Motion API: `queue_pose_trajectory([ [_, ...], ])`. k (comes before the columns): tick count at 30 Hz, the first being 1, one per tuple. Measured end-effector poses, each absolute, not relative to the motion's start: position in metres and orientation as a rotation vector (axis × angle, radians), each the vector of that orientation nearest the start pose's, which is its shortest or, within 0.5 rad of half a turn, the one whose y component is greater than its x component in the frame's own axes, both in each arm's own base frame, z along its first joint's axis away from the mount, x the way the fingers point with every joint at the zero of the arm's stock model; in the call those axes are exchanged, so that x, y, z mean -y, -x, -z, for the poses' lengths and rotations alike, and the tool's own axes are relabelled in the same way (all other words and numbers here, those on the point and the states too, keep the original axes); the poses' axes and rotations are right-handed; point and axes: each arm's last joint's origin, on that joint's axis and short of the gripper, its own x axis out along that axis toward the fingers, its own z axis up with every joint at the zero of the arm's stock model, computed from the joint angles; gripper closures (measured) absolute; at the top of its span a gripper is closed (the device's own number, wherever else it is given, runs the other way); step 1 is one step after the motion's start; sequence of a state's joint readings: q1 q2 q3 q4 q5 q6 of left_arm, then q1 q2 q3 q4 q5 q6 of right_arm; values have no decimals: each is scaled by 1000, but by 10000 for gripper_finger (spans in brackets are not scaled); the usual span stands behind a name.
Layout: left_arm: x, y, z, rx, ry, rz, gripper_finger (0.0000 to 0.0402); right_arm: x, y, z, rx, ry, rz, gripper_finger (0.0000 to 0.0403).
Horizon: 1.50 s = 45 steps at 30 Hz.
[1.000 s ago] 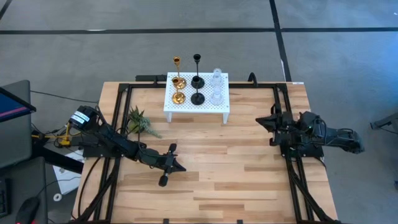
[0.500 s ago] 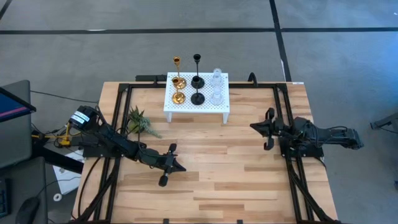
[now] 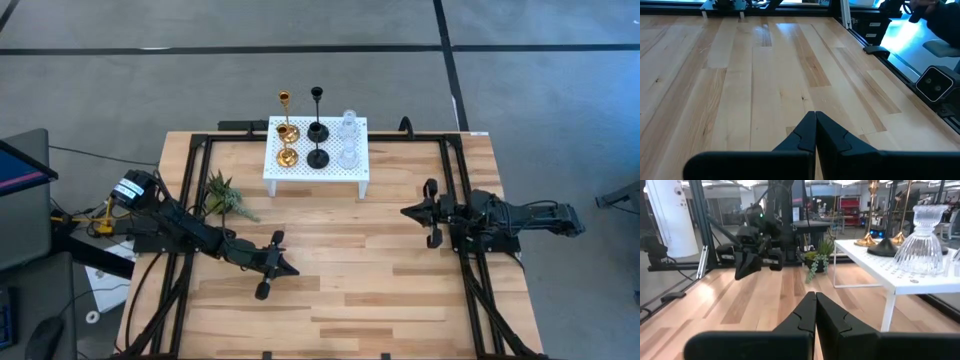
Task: Pick & Place candle stick holders
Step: Return to Home Position
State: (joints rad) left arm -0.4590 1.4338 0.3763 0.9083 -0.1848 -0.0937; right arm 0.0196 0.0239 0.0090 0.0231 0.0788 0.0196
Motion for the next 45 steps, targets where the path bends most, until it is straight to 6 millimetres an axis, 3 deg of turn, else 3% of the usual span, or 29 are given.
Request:
queue_pose_trajectory([
  [37,106,-228,-167,-147,40,265,398,1,-99,-166,-4,-27,63,403],
  [45,99,-225,-188,-57,71,250,398,1,-99,-166,-4,-27,63,403],
])
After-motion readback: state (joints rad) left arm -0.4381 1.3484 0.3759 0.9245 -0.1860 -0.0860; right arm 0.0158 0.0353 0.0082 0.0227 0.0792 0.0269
